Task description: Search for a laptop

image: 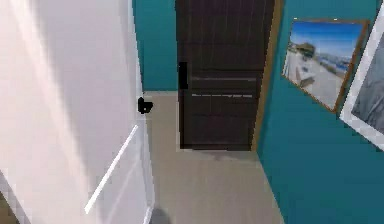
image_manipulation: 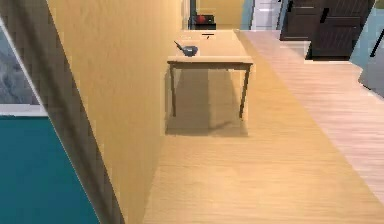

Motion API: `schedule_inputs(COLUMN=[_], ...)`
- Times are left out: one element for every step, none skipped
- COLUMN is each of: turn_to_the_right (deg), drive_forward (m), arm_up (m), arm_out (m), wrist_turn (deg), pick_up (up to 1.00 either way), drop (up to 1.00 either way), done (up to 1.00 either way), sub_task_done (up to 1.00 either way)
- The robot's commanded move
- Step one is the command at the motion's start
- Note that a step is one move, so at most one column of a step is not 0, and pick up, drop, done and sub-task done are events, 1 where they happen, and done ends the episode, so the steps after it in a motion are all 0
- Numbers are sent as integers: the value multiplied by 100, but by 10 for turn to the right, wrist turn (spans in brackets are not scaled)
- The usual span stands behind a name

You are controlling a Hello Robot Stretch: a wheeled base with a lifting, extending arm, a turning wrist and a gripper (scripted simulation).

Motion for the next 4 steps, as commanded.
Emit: schedule_inputs(turn_to_the_right=[0,60,0,-450], drive_forward=[100,0,30,0], arm_up=[0,0,0,0], arm_out=[0,0,0,0], wrist_turn=[0,0,0,0], pick_up=[0,0,0,0], drop=[0,0,0,0], done=[0,0,0,0], sub_task_done=[0,0,0,0])
